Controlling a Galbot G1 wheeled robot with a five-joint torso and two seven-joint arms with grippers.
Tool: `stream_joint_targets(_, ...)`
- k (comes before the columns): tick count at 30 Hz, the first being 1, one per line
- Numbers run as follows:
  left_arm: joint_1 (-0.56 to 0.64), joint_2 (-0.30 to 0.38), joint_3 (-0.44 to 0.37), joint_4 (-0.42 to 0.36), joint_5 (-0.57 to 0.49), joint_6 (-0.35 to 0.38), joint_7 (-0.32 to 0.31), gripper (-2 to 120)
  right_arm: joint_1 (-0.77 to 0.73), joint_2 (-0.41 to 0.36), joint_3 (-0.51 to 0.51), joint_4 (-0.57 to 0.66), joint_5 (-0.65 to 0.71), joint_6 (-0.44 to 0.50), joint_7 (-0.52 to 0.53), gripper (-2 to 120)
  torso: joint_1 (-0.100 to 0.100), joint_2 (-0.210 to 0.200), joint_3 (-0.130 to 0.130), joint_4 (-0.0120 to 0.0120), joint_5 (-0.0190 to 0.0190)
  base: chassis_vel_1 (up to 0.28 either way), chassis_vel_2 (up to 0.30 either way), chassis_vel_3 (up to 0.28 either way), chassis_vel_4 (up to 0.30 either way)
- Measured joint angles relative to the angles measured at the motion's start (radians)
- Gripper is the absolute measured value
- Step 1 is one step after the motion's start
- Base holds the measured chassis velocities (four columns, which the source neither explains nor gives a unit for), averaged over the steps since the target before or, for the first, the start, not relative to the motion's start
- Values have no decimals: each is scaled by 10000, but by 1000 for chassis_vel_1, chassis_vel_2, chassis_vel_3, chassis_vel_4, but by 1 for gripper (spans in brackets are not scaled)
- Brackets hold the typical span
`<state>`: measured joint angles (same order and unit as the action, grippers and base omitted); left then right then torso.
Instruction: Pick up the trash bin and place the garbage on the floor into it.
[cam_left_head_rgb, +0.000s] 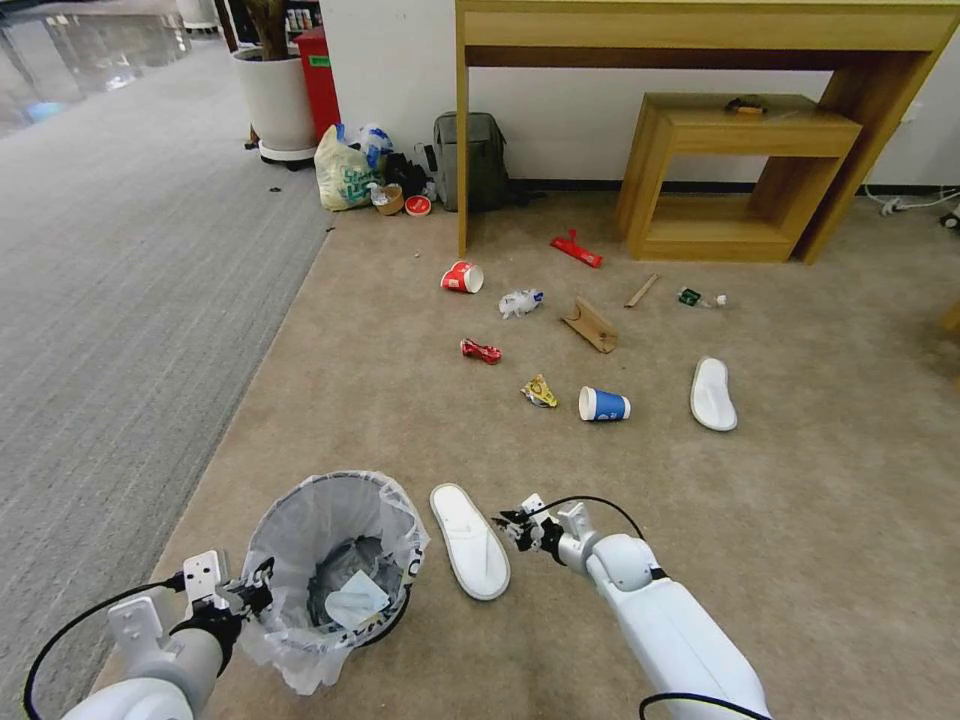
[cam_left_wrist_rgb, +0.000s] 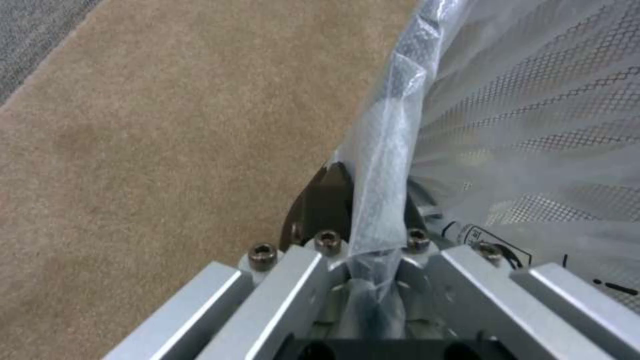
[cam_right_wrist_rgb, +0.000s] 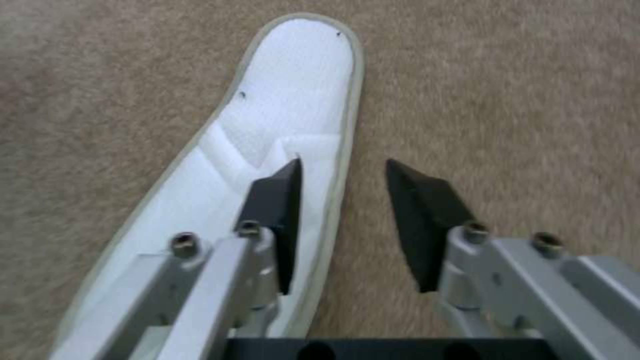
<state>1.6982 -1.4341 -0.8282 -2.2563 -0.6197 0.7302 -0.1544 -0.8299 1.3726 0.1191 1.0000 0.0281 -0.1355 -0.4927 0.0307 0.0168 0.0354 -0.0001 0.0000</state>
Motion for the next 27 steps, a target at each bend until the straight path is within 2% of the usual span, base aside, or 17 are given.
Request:
stream_joint_targets(2,15,0,2,-9,20,0,1,0,134,78,-21,-163,-145,57,2,43,0,0,0,0,0,0,0,0,0)
stream_joint_targets(4,30,-6,0,-15,38,-1,1,0,275,155,-67,-324,-218,63,1,52,0,0,0,0,-1,0,0,0,0)
stream_joint_targets(6,33,-6,-1,-15,41,-1,1,0,296,167,-75,-354,-228,63,0,54,0,0,0,0,-1,0,0,0,0)
stream_joint_targets(8,49,-19,-3,-15,68,-1,37,0,427,249,-105,-627,-257,63,-54,66,0,0,0,0,-2,0,0,0,0)
stream_joint_targets(10,52,-20,-3,-15,79,-2,52,0,450,267,-105,-680,-257,64,-67,68,-1,0,0,0,-2,0,0,0,0)
stream_joint_targets(13,70,-25,22,-35,131,-8,91,0,726,455,-16,-1330,-31,82,-317,88,0,0,0,0,-1,0,0,0,0)
stream_joint_targets(14,70,-25,22,-35,131,-8,91,0,726,455,-16,-1330,-31,82,-317,88,0,0,0,0,-1,0,0,0,0)
stream_joint_targets(16,79,-15,39,-35,152,-8,106,0,860,557,37,-1589,21,138,-452,96,0,0,0,-1,-1,0,0,0,0)
stream_joint_targets(27,75,-20,94,-17,247,-10,142,0,1262,1073,156,-2649,-184,472,-779,100,0,0,0,0,-1,0,0,0,0)
